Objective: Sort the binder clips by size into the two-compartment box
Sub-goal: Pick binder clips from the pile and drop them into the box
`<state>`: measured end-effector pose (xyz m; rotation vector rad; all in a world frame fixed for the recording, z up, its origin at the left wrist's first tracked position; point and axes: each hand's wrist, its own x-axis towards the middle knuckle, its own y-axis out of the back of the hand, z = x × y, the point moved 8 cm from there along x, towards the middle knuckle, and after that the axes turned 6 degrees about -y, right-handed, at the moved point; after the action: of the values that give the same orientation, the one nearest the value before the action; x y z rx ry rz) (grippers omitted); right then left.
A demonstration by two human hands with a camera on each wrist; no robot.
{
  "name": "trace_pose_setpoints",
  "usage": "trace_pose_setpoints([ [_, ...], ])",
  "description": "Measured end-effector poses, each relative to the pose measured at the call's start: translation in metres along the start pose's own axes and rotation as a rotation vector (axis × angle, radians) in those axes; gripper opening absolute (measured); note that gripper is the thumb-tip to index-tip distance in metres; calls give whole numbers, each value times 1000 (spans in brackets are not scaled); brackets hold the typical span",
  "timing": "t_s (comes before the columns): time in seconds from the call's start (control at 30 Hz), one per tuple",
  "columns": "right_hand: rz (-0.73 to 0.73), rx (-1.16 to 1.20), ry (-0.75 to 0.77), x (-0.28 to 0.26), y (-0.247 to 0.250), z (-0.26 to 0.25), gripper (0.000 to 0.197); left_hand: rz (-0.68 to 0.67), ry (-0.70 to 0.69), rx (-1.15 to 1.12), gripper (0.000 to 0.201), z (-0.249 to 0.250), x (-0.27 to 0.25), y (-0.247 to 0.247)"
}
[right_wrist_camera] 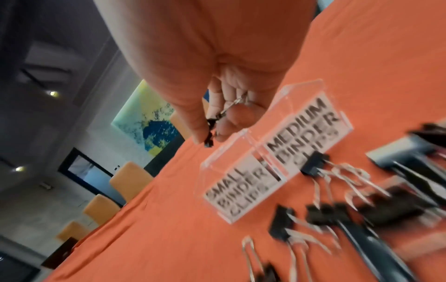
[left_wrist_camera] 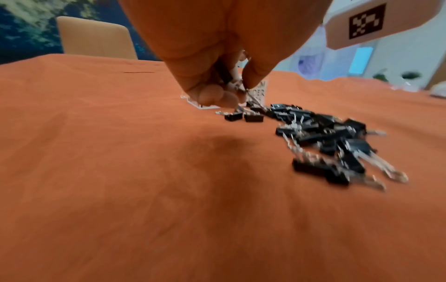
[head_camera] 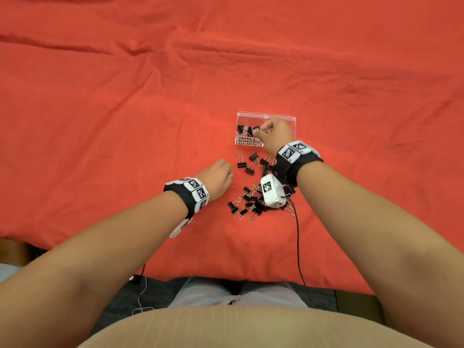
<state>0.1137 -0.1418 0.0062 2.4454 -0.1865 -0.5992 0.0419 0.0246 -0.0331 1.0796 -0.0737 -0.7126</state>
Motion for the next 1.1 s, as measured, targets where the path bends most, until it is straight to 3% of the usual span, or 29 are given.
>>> trace_pose_setpoints([
  [0.17,12,-149,28,21,1,-21,6,115,98,-92,18,3,25,27],
  [0.3,-58,-248,95,15,-7,-22,31,163,128,-91,13,11,50,49],
  [0.37,-75,-209,109,12,-4,-20,34,181,153,-111,16,13,61,58],
  [0.53,-29,-107,108,-5,11,-2,13,229,172,-124,17,18,89,78],
  [0.8,-296,-395,159,-73,-32,61,15,298,241,-199,25,13,104,84],
  [0.93,-373,-560,249,-90,-58,76,14,287,164,-164,37,24,87,80],
  [1.1,-285,-599,247,-84,-55,78,18,146,79,-132,23,26,49,42],
])
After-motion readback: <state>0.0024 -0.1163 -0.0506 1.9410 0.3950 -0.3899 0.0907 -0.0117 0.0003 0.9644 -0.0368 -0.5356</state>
